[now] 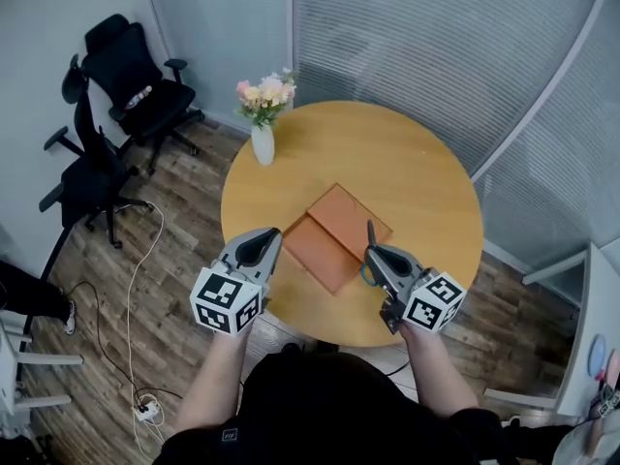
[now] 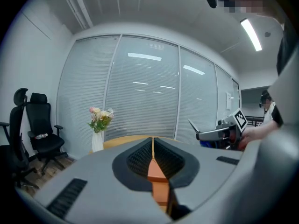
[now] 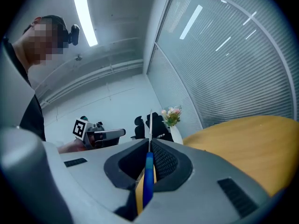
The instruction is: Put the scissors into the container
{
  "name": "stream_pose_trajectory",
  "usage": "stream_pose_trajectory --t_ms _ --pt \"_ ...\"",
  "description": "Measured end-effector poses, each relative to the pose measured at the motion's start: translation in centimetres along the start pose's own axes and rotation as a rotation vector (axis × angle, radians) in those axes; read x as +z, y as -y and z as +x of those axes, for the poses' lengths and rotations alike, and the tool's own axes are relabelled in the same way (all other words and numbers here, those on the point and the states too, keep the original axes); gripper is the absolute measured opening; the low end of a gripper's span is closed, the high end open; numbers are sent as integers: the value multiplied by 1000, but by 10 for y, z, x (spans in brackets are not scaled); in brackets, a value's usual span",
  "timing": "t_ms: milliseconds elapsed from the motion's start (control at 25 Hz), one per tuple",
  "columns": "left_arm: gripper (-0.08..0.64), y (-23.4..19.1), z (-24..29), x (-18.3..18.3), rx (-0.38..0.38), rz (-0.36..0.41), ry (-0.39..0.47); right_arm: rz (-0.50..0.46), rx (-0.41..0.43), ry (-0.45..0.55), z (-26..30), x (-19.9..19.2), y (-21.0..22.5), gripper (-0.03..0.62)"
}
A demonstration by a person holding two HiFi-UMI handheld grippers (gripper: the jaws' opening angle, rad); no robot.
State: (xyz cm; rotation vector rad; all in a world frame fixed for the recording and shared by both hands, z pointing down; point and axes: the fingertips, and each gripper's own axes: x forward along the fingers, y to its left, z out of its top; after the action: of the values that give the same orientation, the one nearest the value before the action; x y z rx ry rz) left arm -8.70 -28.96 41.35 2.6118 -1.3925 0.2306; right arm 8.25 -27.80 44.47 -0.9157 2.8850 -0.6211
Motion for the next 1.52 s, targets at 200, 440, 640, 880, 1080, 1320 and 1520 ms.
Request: stream_pose_trajectory --t_ms 200,440,640,880,1080,1320,1520 --pt "21 5 10 -15 19 -23 -30 10 38 -46 17 -11 16 41" --pt "21 -19 20 -28 16 -35 -64 38 22 -121 51 -35 30 41" --pt "21 -39 24 -34 4 -47 -75 49 10 -223 84 -65 39 41" --pt "21 -58 38 -58 -24 -94 -103 55 -23 -346 115 -107 58 41" --pt "21 -64 46 -74 -36 -120 -128 53 -38 -480 125 -147 70 41" --pt "21 -75 44 -93 -26 -144 -160 -11 -50 -626 138 -186 78 41" --pt "21 -74 38 -103 -20 -154 -179 -111 -57 -757 141 -213 78 41"
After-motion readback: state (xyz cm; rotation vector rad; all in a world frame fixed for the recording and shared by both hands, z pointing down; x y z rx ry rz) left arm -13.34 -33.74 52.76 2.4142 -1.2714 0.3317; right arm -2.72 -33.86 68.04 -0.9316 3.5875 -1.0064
